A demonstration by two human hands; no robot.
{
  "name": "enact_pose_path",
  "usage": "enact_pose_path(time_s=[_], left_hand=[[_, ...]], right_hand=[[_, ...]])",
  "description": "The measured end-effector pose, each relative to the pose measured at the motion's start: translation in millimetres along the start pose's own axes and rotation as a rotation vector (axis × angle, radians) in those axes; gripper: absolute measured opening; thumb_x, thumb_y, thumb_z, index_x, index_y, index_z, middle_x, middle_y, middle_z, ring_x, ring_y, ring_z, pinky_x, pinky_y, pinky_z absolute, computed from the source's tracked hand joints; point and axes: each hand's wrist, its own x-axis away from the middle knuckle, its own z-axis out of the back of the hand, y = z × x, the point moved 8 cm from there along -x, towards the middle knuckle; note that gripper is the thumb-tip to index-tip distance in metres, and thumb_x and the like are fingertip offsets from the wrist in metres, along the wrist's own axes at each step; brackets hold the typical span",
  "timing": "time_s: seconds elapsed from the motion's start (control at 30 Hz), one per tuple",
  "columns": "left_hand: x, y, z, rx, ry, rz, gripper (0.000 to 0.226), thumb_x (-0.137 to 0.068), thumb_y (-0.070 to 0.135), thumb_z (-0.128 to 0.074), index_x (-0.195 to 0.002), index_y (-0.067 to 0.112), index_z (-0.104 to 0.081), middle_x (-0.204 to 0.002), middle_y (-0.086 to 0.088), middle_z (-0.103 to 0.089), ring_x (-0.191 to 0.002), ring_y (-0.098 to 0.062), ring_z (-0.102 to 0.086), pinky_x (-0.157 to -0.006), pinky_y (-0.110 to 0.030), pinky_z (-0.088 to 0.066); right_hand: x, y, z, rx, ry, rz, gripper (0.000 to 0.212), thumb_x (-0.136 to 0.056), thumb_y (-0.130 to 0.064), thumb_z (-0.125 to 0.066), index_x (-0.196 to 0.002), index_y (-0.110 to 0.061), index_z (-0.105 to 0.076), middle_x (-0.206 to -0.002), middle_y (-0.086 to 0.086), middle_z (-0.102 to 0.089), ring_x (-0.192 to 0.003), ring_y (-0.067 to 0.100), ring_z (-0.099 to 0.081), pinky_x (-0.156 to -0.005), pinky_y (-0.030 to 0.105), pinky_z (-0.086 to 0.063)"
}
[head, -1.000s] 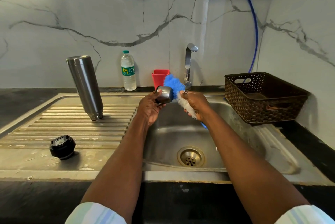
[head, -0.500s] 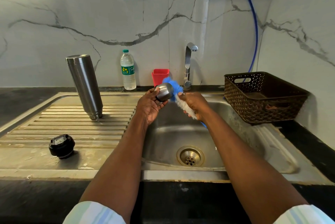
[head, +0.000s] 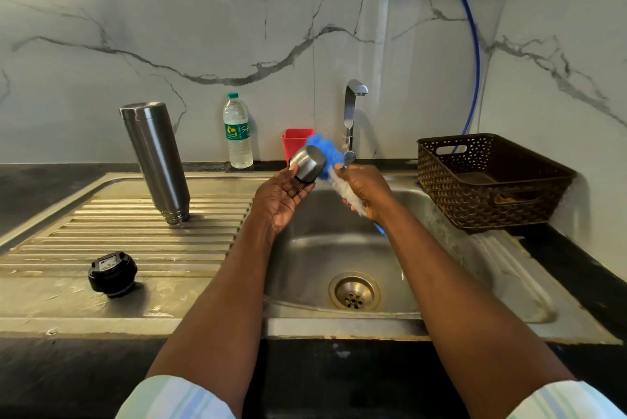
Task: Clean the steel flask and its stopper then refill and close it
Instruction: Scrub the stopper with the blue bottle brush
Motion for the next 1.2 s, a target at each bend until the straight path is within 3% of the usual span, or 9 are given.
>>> enact_pose_path(time_s=[0.23, 0.43, 0.6, 0.73, 0.8, 0.9, 0.97, 1.1, 1.2], left_hand=[[-1, -4, 6, -0.029, 0.042, 0.011, 0.018, -0.090, -0.001, -0.061, -0.107, -0.006, -0.058, -0.087, -0.022, -0.074, -0.081, -0.031, -0.074, -0.086, -0.045, -0.059], [-8, -4, 16, -0.117, 0.174, -0.041, 0.019, -0.089, 0.003, -0.066, -0.106, -0.005, -0.061, -0.088, -0.021, -0.073, -0.075, -0.027, -0.074, -0.085, -0.043, -0.059], [-12, -6, 30, -0.187, 0.279, -0.060, 0.027, -0.083, 0.004, -0.074, -0.106, -0.009, -0.066, -0.100, -0.024, -0.072, -0.083, -0.031, -0.073, -0.065, -0.033, -0.062], [-13, -8, 21, -0.292, 0.224, -0.058, 0.021, -0.082, 0.010, -0.076, -0.097, -0.003, -0.070, -0.100, -0.021, -0.072, -0.088, -0.033, -0.070, -0.081, -0.040, -0.059], [-14, -9, 18, -0.295, 0.204, -0.050, 0.025, -0.084, 0.009, -0.074, -0.104, -0.005, -0.068, -0.101, -0.021, -0.072, -0.089, -0.032, -0.071, -0.078, -0.039, -0.060], [-16, -8, 24, -0.336, 0.255, -0.061, 0.012, -0.086, 0.008, -0.071, -0.094, 0.000, -0.069, -0.092, -0.016, -0.072, -0.085, -0.027, -0.068, -0.069, -0.029, -0.056], [-17, -7, 27, -0.367, 0.261, -0.061, 0.006, -0.087, 0.008, -0.069, -0.089, 0.002, -0.068, -0.088, -0.014, -0.070, -0.085, -0.028, -0.064, -0.068, -0.030, -0.052], [-13, -10, 11, -0.319, 0.123, -0.022, 0.010, -0.091, 0.006, -0.064, -0.098, -0.001, -0.066, -0.093, -0.016, -0.073, -0.085, -0.026, -0.071, -0.084, -0.035, -0.056], [-13, -10, 10, -0.316, 0.135, -0.040, 0.010, -0.091, 0.003, -0.062, -0.100, 0.000, -0.065, -0.098, -0.017, -0.073, -0.091, -0.028, -0.071, -0.089, -0.039, -0.056]], right_hand=[[1, 11, -4, 0.065, -0.043, -0.050, 0.025, -0.095, -0.030, -0.061, -0.107, -0.010, -0.067, -0.070, 0.008, -0.062, -0.048, 0.018, -0.051, -0.037, 0.016, -0.035], [0, -5, 1, 0.076, 0.016, 0.089, 0.026, -0.093, -0.032, -0.065, -0.105, -0.009, -0.070, -0.070, 0.012, -0.061, -0.046, 0.017, -0.048, -0.040, 0.019, -0.036], [5, -20, -15, 0.198, -0.045, 0.246, 0.028, -0.092, -0.034, -0.066, -0.109, -0.013, -0.073, -0.069, -0.001, -0.064, -0.051, 0.007, -0.057, -0.045, 0.018, -0.041], [1, -20, -14, 0.533, 0.049, 0.359, 0.026, -0.093, -0.034, -0.063, -0.099, -0.012, -0.075, -0.084, 0.004, -0.067, -0.079, 0.020, -0.063, -0.064, 0.028, -0.041], [-2, -16, -9, 0.564, 0.078, 0.356, 0.024, -0.093, -0.035, -0.062, -0.094, -0.014, -0.073, -0.082, 0.003, -0.066, -0.078, 0.021, -0.062, -0.063, 0.029, -0.041], [5, -22, -16, 0.527, -0.036, 0.391, 0.017, -0.092, -0.035, -0.064, -0.083, -0.023, -0.070, -0.067, -0.009, -0.060, -0.061, 0.003, -0.054, -0.053, 0.018, -0.038], [7, -21, -24, 0.571, -0.085, 0.395, 0.020, -0.091, -0.037, -0.065, -0.076, -0.025, -0.067, -0.062, -0.013, -0.057, -0.057, 0.001, -0.050, -0.050, 0.019, -0.035], [-3, -20, -7, 0.565, 0.086, 0.380, 0.023, -0.092, -0.037, -0.062, -0.087, -0.017, -0.073, -0.081, 0.004, -0.068, -0.077, 0.023, -0.063, -0.062, 0.029, -0.041], [5, -23, -14, 0.542, -0.032, 0.421, 0.020, -0.093, -0.035, -0.063, -0.078, -0.023, -0.068, -0.069, -0.006, -0.061, -0.063, 0.003, -0.058, -0.054, 0.021, -0.038]])
